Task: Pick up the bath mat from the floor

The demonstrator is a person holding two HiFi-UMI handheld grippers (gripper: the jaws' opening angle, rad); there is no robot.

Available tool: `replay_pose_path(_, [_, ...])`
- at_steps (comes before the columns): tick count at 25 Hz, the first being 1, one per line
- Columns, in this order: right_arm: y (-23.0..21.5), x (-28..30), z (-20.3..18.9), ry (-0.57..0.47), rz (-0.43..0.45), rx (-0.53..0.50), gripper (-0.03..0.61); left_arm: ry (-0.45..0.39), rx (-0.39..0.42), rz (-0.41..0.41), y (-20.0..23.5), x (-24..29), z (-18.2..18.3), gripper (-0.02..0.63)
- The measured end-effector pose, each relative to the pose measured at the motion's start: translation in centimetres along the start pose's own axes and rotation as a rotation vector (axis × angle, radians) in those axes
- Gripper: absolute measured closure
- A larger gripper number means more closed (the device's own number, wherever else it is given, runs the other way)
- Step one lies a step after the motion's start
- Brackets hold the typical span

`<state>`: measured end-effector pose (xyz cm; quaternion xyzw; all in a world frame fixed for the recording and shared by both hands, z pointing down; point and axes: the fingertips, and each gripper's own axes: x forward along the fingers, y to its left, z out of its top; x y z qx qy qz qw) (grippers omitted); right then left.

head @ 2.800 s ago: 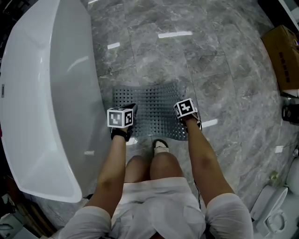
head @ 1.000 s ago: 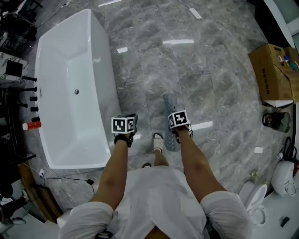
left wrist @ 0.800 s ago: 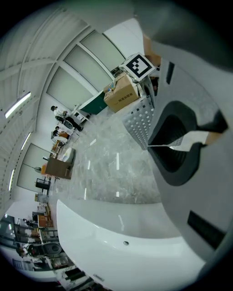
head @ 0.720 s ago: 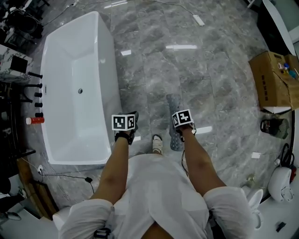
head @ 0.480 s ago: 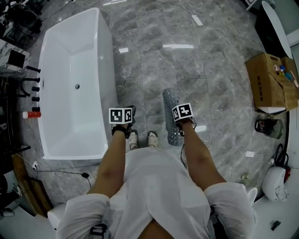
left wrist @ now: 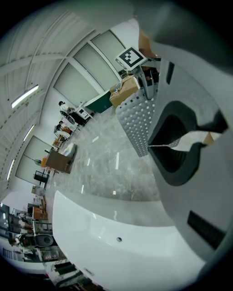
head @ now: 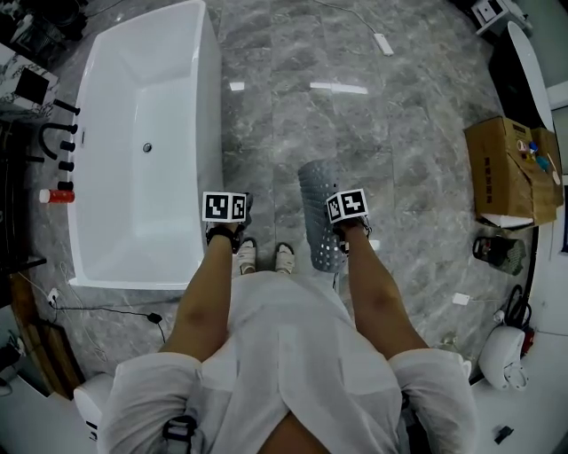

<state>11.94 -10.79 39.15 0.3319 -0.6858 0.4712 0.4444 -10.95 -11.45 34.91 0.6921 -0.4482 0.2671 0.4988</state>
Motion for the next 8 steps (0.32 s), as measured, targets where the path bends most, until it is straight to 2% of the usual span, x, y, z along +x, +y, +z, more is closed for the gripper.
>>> replay_pose_path(8, [2.0,1.1,1.4,0.004,0.027,0.005,0.532,0.007,-0.020,-0.008,1.9,-0.2,0.3,0.597])
